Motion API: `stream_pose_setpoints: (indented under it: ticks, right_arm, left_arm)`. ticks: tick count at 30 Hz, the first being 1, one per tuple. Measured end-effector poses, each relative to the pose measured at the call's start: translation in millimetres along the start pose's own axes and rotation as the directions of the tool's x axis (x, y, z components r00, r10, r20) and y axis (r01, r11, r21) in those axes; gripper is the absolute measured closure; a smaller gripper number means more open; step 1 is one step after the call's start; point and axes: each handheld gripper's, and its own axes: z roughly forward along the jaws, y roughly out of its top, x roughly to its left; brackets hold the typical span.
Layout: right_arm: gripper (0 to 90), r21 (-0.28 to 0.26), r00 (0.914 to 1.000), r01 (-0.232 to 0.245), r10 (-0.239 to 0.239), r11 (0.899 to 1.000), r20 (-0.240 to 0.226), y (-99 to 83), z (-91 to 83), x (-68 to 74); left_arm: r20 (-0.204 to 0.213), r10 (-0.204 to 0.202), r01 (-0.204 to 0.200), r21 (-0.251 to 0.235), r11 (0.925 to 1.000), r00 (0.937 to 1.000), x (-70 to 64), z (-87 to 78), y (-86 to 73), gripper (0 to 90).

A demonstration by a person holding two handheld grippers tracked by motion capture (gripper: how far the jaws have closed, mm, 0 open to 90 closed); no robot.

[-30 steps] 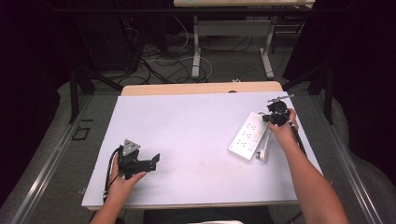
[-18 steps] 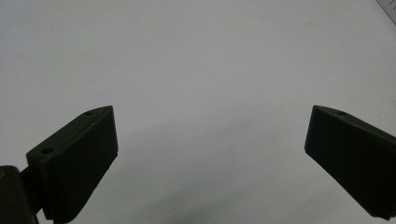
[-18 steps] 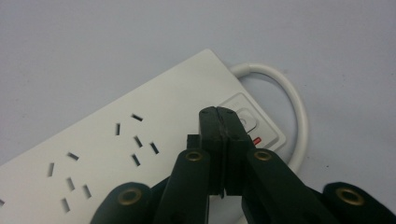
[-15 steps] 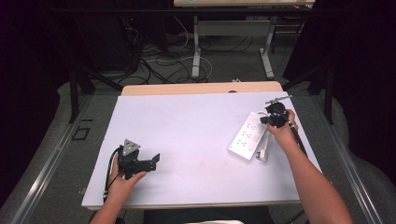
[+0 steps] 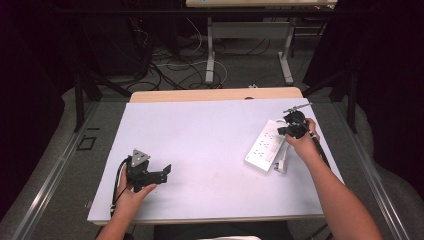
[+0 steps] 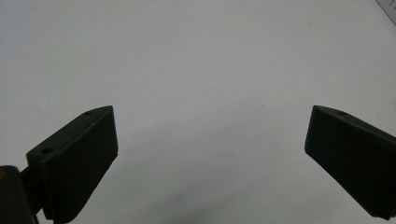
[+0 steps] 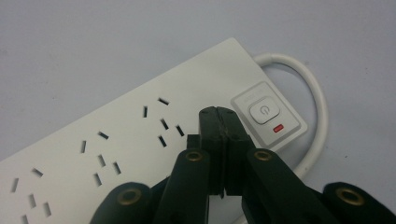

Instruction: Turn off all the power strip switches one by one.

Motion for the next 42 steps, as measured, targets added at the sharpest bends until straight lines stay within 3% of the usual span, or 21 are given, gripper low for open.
stream_pose_setpoints:
  ticks: [42]
  right_arm:
    - [89.4, 0.046, 0.9981, 0.044, -0.042, 0.998, -0.045, -7.4, -12.9, 21.4]
  left_arm:
    - [-0.005, 0.010, -0.010, -0.001, 0.9999, 0.9999, 0.3, -0.8, 0.3, 3.0]
